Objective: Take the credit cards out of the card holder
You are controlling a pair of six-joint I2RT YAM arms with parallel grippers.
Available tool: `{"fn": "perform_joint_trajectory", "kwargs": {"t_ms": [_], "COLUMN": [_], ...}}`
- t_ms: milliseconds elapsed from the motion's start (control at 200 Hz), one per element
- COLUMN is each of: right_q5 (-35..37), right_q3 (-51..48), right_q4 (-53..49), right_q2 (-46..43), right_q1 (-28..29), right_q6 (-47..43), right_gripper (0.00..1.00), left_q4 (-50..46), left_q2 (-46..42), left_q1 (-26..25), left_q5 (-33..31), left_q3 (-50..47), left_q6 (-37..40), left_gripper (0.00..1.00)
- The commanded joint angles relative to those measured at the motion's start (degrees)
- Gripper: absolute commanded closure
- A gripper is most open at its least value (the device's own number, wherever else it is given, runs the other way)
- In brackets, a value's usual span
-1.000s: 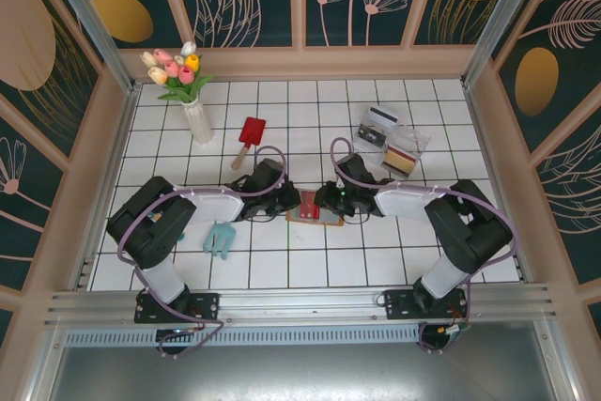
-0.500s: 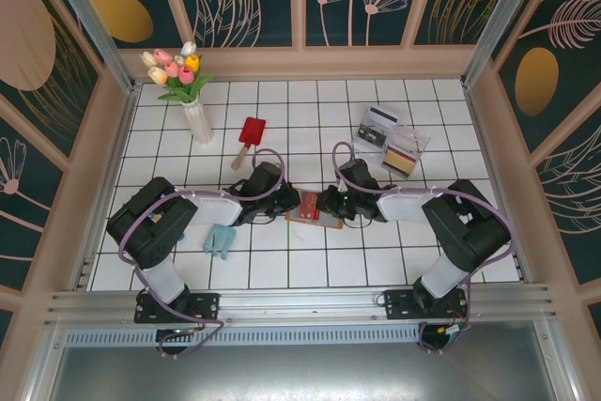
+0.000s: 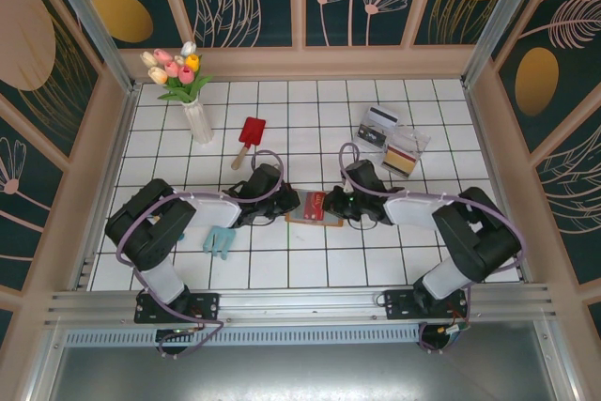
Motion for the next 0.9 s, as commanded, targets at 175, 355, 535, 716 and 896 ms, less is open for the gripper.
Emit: {"fn": "perform_joint_trajectory", "kwargs": {"t_ms": [175,355,535,716,896], "right_q5": [-3.52,-9.15,-14.82,-20.88,-27.81], "right_q3": [-3.97,-4.09,-2.59,-5.25,-5.80], "right_q4": [0.27,3.35,1.39,6.92,13.55], "right_q2": [-9.97,-13.67,-15.39,-16.47,-13.96], "right_q1": [-2.71,-5.96,-8.86,-11.56,-13.88], "right_q6": [-2.26,-1.83,-3.25,-1.85,0.79], "right_gripper": [0.97,1.00,1.00,1.00,1.00], "left_q4": [-3.37,1.28,2.95,6.68,18.39], "left_q2": [-0.08,-2.75,-5.86,-7.38,-10.11], "left_q1": [-0.27,-0.24,0.13,2.40,5.46], "left_q5": [-0.94,3.65,3.59,8.43,16.77], "left_q3": [-1.76,1.50,3.84,2.71,-1.29], "left_q6": [-0.59,1.35,1.43,0.14,-1.77], "left_gripper": [0.86,0.74,0.58,0.38,0.18]}}
